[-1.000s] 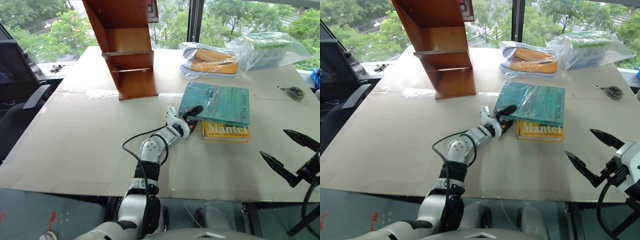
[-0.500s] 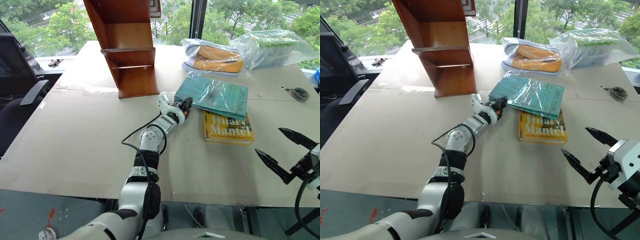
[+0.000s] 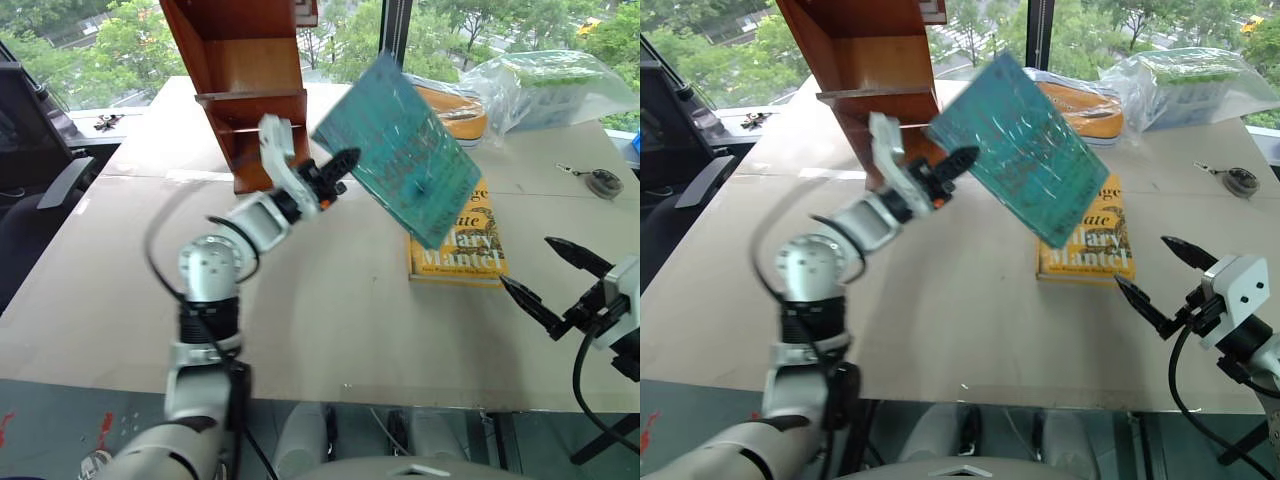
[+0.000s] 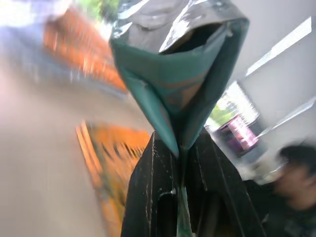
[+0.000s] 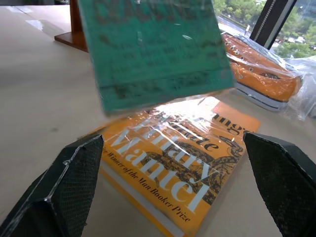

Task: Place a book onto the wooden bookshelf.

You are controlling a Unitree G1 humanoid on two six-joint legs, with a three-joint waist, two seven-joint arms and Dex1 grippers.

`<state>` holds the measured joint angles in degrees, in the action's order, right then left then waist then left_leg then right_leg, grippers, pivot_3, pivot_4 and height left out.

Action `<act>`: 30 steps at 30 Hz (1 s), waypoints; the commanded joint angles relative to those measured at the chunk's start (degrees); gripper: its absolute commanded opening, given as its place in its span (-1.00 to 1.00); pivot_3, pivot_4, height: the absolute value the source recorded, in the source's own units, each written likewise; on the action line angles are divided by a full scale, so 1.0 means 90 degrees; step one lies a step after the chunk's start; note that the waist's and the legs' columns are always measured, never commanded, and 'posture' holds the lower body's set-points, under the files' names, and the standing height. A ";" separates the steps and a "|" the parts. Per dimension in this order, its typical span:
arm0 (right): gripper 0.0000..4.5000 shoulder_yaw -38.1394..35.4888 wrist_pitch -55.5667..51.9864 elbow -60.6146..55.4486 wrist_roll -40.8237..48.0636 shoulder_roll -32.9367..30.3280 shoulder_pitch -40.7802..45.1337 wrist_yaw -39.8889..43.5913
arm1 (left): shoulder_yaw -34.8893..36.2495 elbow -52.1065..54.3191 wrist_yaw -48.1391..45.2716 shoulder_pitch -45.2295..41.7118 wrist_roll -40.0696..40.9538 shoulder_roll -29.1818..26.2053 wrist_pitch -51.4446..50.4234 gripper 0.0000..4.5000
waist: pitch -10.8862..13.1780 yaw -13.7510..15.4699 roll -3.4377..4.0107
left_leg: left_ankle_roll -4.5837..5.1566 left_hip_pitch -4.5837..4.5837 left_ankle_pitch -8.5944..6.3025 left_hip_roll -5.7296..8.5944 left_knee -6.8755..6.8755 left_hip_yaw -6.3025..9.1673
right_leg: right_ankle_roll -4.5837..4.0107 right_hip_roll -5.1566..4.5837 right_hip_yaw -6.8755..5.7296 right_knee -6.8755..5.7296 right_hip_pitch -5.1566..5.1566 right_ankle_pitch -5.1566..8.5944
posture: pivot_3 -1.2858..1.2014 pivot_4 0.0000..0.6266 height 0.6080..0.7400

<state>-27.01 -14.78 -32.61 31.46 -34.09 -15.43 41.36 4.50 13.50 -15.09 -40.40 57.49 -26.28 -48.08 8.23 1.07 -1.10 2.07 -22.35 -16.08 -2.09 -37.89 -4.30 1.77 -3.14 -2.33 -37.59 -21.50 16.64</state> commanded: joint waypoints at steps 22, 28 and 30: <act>1.00 -0.0303 -0.0030 0.0642 0.1085 -0.0668 0.1728 0.0482 | -0.2452 -0.0568 -0.4182 -0.3927 -0.7353 -0.3438 0.2073 -0.97 | 0.0056 -0.0033 0.0019 | 0.0002 -0.0038 0.0000 -0.0005 -0.0033 0.0003 | 0.0008 0.0015 0.0009 -0.0020 -0.0030 0.0004 | 0.03 -0.52 1.00; 1.00 -0.0290 -0.0394 0.0731 0.1536 -0.1066 0.2519 0.0490 | -0.3742 -0.1422 -0.5456 -0.4944 -0.8667 -0.3185 0.1173 -0.97 | 0.0071 -0.0015 0.0003 | 0.0003 -0.0045 -0.0001 -0.0004 -0.0045 0.0007 | 0.0009 0.0016 0.0006 -0.0031 -0.0034 0.0004 | 0.03 -0.52 1.00; 1.00 -0.0269 -0.0469 0.0759 0.1556 -0.1195 0.2637 0.0548 | -0.4051 -0.1800 -0.5716 -0.5278 -0.9104 -0.3073 0.1348 -0.97 | 0.0074 -0.0015 -0.0002 | 0.0004 -0.0052 -0.0001 -0.0004 -0.0046 0.0012 | 0.0009 0.0017 0.0005 -0.0029 -0.0035 0.0004 | 0.03 -0.52 1.00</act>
<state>-28.35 -18.65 -24.93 44.27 -43.80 7.80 45.88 -32.11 -1.53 -65.31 -85.05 -20.62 -53.93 -36.62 8.90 0.93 -1.11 2.12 -22.84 -16.10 -2.12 -38.30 -4.22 1.85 -2.99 -2.27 -37.83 -21.83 16.68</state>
